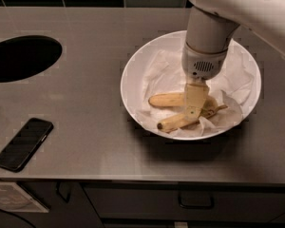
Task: Pick banana from white bowl
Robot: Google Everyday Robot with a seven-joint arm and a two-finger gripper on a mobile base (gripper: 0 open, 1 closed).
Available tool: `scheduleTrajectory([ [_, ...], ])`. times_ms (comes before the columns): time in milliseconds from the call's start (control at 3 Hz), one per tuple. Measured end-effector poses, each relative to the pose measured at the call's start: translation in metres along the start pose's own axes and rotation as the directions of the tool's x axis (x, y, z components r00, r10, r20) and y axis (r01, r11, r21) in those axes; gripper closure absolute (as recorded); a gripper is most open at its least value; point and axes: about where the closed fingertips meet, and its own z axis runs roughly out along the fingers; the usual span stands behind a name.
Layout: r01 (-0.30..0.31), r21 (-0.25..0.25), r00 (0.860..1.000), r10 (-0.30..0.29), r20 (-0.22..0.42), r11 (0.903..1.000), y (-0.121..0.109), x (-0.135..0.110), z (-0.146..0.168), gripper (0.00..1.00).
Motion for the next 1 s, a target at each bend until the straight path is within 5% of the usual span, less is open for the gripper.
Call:
scheduleTrajectory([
  [1000, 0.038, -0.035, 0.999, -0.039, -0.024, 0.9987, -0.0014, -0.005, 0.0032, 0.94],
])
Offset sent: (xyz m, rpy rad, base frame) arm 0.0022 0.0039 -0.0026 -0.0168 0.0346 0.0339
